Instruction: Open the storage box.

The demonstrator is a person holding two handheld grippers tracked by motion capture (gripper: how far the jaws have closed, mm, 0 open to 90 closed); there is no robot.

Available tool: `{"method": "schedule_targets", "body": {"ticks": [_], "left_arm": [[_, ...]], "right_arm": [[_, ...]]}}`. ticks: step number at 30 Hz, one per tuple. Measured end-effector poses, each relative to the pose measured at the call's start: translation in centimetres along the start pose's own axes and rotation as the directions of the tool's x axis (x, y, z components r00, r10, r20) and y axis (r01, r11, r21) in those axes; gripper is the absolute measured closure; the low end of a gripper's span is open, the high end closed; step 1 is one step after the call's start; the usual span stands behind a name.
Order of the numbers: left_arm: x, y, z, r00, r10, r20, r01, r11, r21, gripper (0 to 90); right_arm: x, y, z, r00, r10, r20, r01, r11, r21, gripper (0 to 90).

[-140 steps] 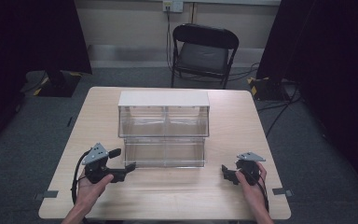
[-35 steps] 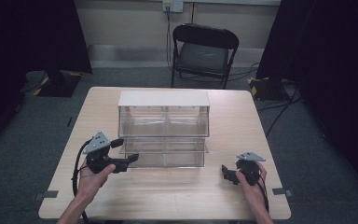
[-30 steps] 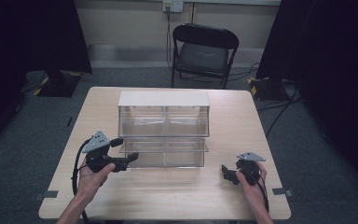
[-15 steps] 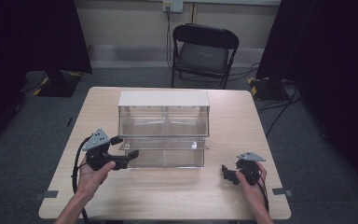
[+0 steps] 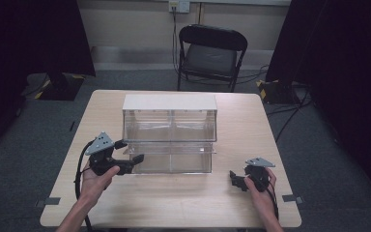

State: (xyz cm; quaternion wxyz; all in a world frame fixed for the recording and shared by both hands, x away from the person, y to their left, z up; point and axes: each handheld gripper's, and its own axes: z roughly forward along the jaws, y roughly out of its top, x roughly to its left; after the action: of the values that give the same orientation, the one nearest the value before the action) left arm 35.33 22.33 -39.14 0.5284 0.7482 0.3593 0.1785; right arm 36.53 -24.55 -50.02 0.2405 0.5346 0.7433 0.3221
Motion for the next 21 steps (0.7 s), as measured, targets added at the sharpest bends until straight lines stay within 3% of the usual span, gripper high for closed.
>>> {"method": "schedule_targets", "body": {"ticks": [21], "left_arm": [[0.15,0.54,0.05,1.0000,-0.003,-0.002,0.003,1.0000,-0.007,15.1]], "right_arm": [[0.00,0.01,0.01,1.0000,0.000,0.000,0.000,1.000,0.000,12.7]]}}
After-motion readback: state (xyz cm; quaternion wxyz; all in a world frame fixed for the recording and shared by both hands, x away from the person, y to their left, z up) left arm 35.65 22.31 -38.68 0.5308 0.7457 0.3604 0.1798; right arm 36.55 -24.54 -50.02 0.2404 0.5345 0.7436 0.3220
